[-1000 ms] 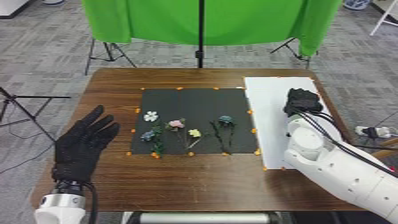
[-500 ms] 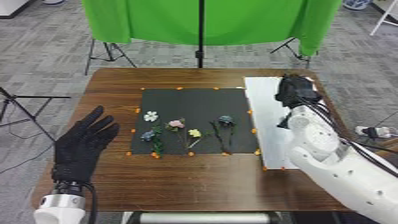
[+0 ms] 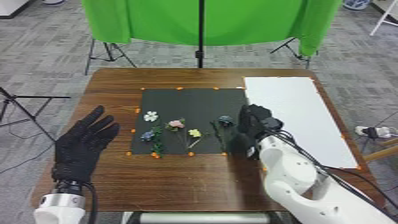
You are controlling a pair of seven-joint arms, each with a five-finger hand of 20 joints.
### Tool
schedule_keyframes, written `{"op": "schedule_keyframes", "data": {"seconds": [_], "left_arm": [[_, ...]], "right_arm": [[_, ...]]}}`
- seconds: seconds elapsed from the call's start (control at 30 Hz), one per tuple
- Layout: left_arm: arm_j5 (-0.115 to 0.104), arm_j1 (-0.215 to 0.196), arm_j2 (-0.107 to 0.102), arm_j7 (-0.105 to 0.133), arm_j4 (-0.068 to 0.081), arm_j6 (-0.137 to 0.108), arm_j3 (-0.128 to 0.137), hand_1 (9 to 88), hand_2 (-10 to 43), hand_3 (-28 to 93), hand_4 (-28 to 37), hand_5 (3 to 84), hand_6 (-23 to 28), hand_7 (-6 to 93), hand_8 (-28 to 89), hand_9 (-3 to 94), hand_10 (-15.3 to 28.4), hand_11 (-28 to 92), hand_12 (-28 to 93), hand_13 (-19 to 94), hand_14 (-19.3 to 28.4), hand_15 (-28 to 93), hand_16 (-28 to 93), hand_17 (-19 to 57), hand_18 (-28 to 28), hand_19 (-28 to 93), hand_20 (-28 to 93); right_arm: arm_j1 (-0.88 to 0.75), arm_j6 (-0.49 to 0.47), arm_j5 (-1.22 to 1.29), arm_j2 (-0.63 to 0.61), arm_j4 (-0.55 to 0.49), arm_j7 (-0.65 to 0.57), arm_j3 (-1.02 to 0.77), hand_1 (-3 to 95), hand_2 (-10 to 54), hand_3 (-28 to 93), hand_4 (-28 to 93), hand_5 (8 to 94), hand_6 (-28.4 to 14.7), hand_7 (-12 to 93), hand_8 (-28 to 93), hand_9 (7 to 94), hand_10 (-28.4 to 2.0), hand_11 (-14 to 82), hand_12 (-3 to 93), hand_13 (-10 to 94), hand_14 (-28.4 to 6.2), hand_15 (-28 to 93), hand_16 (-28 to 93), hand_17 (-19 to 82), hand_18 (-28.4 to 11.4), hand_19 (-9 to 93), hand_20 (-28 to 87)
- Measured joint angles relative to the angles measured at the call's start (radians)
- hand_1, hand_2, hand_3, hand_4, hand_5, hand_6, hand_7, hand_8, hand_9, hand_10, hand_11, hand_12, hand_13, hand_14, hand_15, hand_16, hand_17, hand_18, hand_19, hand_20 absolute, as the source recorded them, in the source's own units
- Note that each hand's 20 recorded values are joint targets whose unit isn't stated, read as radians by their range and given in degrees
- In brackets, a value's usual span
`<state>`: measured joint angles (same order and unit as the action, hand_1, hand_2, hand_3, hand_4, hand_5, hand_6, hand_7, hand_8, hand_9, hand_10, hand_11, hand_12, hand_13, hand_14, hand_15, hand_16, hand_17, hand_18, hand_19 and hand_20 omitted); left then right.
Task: Arrange flowers
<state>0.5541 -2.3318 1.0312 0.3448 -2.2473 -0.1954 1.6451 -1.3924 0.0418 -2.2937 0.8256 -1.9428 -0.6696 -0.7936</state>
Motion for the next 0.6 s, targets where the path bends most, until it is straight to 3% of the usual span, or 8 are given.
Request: {"op": "schedule_keyframes", "data": {"seconds": [0.1,0.23,0.3,0.6], "left_arm": [[0.0,0.001,0.002,-0.005,0.0,0.0,0.0,24.0,6.1,81,-23.0,41.0,11.5,11.6,-9,35.9,20.8,26,11,26,28.3,53,-9,-8.2,26.7,56,21],[0.0,0.003,0.003,-0.006,0.0,0.001,0.0,24.1,6.1,81,-22.6,41.1,11.5,11.6,-9,35.9,20.9,26,11,26,28.4,53,-9,-8.2,26.7,56,21],[0.0,0.004,0.003,-0.006,0.0,0.001,0.0,24.1,6.0,81,-22.5,41.1,11.5,11.6,-9,35.9,20.9,26,11,26,28.4,53,-9,-8.1,26.7,56,21],[0.0,0.002,0.003,-0.004,0.0,0.0,0.0,24.2,6.3,81,-22.5,41.1,11.5,11.6,-9,36.0,20.9,26,11,26,28.4,53,-9,-8.2,26.7,56,21]], "right_arm": [[-0.005,-0.005,-0.015,0.01,0.007,0.006,0.024,53.6,-9.5,69,-28,82.8,0.7,17,2,93.3,-7.5,18.5,33.5,80,-5.3,71,20,39,-24.1,93,59],[0.002,-0.009,-0.073,0.015,0.011,-0.001,0.055,46.2,-9.5,72,-28,77.1,0.1,16,-1,88.7,-9.0,31.4,27.6,77,-7.6,78,19,39,-25.4,93,63],[-0.003,-0.032,-0.093,0.018,0.003,-0.008,0.042,41.9,-9.5,74,-28,73.1,0.1,15,-11,83.8,-10.5,41.4,22.4,76,-8.3,80,19,39,-26.0,93,65],[-0.058,-0.157,-0.1,0.018,-0.069,0.017,-0.083,32.7,-9.5,68,-28,68.5,-1.3,13,-11,79.9,-13.3,53.7,21.4,75,-10.2,87,19,39,-27.5,93,69]]}}
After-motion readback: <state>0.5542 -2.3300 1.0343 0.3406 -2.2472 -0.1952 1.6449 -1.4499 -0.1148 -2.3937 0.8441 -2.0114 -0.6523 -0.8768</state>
